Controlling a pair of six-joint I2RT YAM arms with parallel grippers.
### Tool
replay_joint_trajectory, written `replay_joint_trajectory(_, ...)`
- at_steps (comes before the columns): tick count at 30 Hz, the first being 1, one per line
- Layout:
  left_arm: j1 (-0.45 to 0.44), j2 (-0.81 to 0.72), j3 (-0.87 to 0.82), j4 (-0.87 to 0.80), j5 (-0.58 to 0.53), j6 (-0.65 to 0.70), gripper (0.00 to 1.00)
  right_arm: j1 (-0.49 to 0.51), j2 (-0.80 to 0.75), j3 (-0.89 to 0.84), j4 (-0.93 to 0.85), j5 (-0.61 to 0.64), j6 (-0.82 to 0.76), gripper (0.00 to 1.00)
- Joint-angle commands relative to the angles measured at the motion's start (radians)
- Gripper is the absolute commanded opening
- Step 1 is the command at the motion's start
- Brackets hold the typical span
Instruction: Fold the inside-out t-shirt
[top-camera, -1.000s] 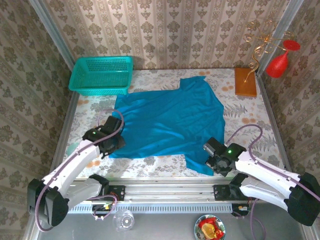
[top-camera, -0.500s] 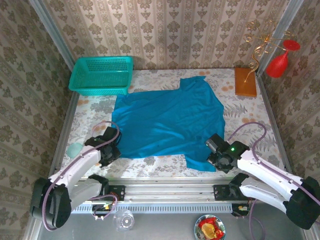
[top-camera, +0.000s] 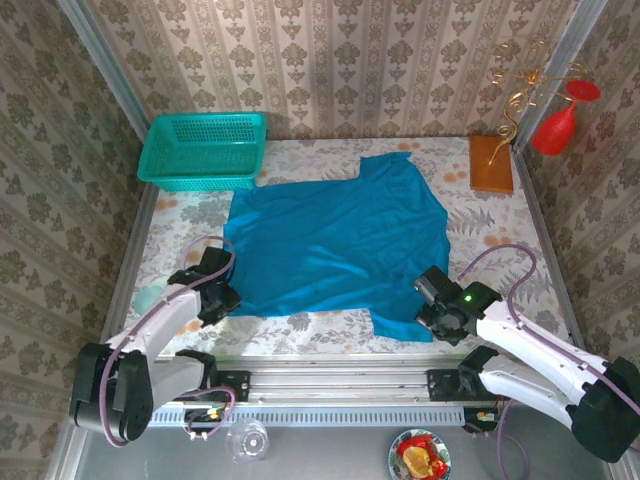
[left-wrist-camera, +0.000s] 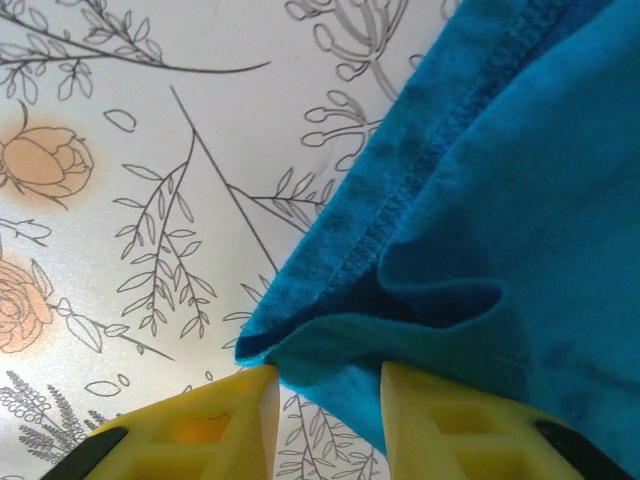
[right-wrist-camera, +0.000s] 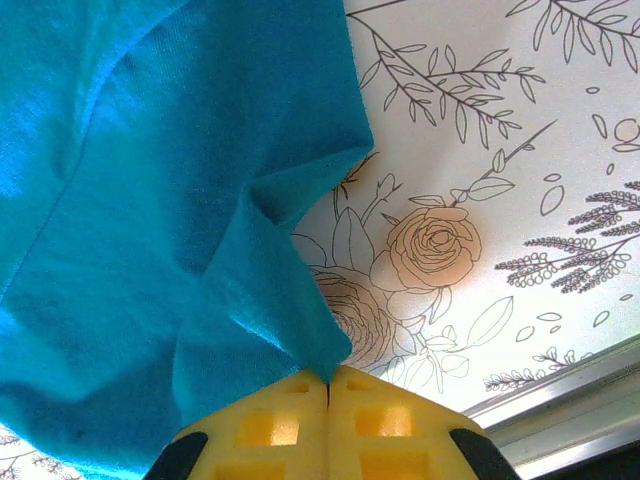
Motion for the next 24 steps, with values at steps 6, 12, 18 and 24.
replay_joint_trajectory(6, 0.039, 0.007, -0.027, -0.007, -0.032, 0.032, 0.26, -0.006, -0.006, 0.014, -0.040, 0.021, -0.012, 0.00)
replay_joint_trajectory(12, 0.064, 0.018, -0.018, 0.029, 0.022, 0.058, 0.25, -0.006, -0.007, 0.014, -0.035, 0.021, -0.014, 0.00)
replay_joint_trajectory(18, 0.064, -0.017, 0.011, 0.018, 0.017, 0.057, 0.30, -0.006, -0.010, 0.018, -0.043, 0.025, -0.015, 0.00)
replay_joint_trajectory(24, 0.066, 0.032, 0.009, 0.032, 0.029, 0.059, 0.33, -0.006, -0.010, 0.021, -0.045, 0.024, -0.018, 0.00)
